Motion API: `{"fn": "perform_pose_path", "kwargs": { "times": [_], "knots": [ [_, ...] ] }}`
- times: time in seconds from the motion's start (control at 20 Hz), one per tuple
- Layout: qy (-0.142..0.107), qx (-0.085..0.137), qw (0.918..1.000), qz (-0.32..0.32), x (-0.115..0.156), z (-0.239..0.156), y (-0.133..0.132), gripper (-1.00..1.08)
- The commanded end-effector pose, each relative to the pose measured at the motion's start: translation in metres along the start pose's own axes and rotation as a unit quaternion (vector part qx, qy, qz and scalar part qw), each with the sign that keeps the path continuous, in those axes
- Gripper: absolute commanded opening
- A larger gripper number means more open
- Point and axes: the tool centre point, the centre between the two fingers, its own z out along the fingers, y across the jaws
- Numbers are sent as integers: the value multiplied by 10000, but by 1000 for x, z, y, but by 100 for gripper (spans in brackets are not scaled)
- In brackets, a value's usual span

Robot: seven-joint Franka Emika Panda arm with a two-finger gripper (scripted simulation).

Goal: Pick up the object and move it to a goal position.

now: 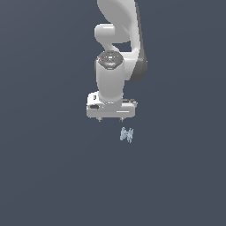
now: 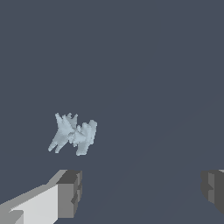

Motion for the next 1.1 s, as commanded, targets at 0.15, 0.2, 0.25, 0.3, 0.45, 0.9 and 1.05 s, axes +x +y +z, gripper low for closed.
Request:
{"fn": "perform_pose_path", "kwargs": {
  "times": [0.15, 0.2, 0.25, 0.3, 0.45, 0.9, 1.05],
  "knots": [
    [6, 9, 10000, 24, 1, 0, 1, 100],
    [11, 17, 10000, 44, 2, 1, 1, 100],
    [17, 25, 10000, 70, 4, 1, 2, 100],
    [23, 34, 9999, 98, 5, 1, 3, 100],
    [33, 46, 9999, 155, 7, 1, 4, 100],
    [27, 33, 9999, -99, 7, 5, 1, 100],
    [23, 23, 9995, -326, 7, 7, -1, 100]
  ]
}}
